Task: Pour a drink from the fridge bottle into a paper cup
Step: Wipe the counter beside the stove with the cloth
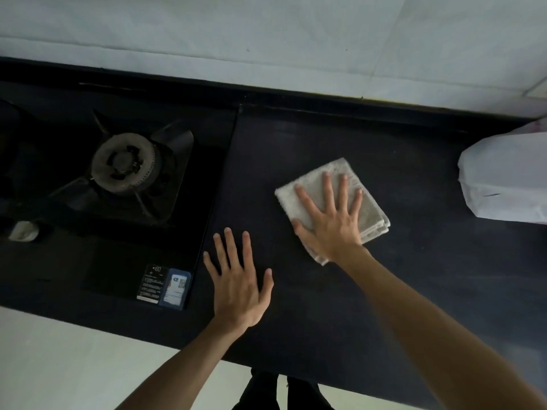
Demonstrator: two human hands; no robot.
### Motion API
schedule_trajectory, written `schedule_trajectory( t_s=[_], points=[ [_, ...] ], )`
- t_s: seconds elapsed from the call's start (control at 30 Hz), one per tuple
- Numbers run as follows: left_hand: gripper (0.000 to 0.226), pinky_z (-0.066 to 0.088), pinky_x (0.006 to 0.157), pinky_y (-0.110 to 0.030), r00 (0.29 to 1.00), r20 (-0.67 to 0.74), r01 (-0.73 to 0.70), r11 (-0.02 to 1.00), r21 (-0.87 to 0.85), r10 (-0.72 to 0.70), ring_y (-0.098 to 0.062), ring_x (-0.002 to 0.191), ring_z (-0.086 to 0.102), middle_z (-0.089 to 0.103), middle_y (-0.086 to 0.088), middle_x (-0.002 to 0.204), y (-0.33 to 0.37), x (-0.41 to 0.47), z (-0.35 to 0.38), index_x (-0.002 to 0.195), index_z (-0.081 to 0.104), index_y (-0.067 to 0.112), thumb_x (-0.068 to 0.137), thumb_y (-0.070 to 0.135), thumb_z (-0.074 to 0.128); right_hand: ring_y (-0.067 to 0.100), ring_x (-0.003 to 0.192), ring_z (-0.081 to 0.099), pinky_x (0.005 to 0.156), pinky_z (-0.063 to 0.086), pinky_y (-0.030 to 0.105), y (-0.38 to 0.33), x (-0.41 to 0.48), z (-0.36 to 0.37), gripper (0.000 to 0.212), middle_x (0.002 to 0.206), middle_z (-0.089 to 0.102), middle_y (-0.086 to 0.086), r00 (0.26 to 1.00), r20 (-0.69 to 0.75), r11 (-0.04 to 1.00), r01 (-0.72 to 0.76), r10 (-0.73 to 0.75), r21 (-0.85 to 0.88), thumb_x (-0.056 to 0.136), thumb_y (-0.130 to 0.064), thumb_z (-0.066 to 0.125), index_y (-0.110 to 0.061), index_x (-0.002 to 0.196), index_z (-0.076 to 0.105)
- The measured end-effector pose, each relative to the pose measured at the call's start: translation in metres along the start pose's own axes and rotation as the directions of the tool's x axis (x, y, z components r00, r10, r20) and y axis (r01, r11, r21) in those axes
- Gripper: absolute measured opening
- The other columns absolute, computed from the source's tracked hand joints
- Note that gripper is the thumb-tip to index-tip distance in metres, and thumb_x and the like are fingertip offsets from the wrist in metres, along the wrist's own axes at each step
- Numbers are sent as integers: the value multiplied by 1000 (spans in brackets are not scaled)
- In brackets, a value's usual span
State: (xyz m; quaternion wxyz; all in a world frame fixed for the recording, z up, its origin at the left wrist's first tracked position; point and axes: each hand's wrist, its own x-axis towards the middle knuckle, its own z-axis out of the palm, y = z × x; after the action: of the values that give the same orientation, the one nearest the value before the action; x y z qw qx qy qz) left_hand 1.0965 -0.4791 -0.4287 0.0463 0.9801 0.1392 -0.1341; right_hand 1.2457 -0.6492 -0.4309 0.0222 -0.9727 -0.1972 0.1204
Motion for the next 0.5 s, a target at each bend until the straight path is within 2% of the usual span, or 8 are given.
schedule_trajectory(
  t_s=[0.1, 0.3, 0.43, 0.5],
  points=[
    [87, 15, 118, -68, 1000, 1, 2, 1000, 5, -2, -44, 152, 2, -2, -24, 165, 1, -1, 0, 160, 10, 9, 90, 60, 25, 49, 144, -24, 111, -4, 74, -30, 25, -3, 77, 161, -24, 17, 998, 13, 998, -53, 53, -32, 89, -74, 13, -42, 152, -18],
    [88, 12, 118, -68, 1000, -14, -27, 1000, -6, 27, -43, 153, -2, -3, -23, 166, 0, 0, 3, 159, 11, 8, 90, 61, 25, 46, 145, -23, 113, -6, 71, -43, -49, 3, 78, 163, -20, 17, 984, 24, 984, 177, -177, 11, 92, -73, 22, -40, 155, -10],
    [86, 13, 117, -68, 999, -17, -31, 999, -16, 30, -43, 153, -3, -5, -22, 166, -2, 0, 2, 160, 10, 9, 91, 60, 24, 45, 149, -13, 114, 9, 71, 0, -99, 11, 79, 165, -9, 16, 966, 45, 966, 256, -254, -37, 90, -74, 31, -43, 156, -1],
    [87, 15, 117, -68, 1000, -11, -18, 1000, -20, 18, -43, 153, 0, -3, -22, 166, -2, 0, 1, 160, 10, 10, 91, 60, 25, 44, 149, -9, 113, 15, 71, 32, -94, 8, 80, 165, -6, 15, 977, 45, 976, 210, -208, -56, 88, -73, 33, -44, 155, 0]
  ],
)
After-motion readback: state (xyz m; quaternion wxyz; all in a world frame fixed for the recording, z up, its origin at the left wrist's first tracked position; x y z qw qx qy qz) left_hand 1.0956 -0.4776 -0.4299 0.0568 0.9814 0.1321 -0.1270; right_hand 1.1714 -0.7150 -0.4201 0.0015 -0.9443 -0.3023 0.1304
